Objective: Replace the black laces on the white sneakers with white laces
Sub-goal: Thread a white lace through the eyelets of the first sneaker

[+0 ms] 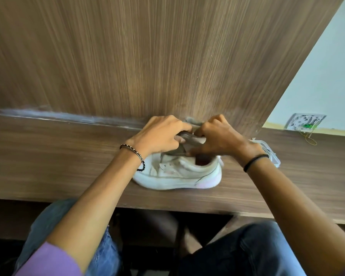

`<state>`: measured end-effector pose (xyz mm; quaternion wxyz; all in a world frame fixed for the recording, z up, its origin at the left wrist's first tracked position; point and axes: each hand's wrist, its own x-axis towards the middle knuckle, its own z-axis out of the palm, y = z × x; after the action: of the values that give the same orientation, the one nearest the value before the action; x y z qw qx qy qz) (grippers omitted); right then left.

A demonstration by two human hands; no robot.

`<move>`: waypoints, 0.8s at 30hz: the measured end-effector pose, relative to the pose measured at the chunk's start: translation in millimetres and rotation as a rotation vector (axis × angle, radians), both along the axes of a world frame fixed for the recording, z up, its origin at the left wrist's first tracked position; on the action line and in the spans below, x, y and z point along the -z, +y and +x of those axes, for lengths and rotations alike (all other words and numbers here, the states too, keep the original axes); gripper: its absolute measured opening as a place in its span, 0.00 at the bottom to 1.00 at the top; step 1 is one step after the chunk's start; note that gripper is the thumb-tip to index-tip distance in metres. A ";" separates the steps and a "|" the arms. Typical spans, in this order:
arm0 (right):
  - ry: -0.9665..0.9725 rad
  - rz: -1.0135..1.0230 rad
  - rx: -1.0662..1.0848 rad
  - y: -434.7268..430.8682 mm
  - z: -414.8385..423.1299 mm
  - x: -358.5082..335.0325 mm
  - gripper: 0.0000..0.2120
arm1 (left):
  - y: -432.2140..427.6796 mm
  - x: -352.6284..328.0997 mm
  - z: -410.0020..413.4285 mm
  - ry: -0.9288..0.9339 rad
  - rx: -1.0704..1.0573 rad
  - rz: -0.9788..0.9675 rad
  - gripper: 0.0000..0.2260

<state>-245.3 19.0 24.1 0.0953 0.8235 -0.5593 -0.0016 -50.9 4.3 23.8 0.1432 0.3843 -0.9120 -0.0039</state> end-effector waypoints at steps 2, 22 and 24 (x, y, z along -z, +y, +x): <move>-0.128 0.076 0.066 16.3 2.4 3.0 0.26 | 2.9 2.0 -2.3 0.010 0.101 -0.066 0.13; -0.547 0.063 0.609 56.7 46.7 28.9 0.20 | -7.2 22.2 11.1 0.303 -0.374 -0.046 0.08; -0.563 0.056 0.590 55.1 42.3 30.3 0.22 | -6.9 24.2 11.0 0.289 -0.403 -0.019 0.08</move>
<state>-203.0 74.1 -6.2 -0.0885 0.5981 -0.7755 0.1816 -40.0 -2.7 -0.4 0.2735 0.5524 -0.7872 -0.0215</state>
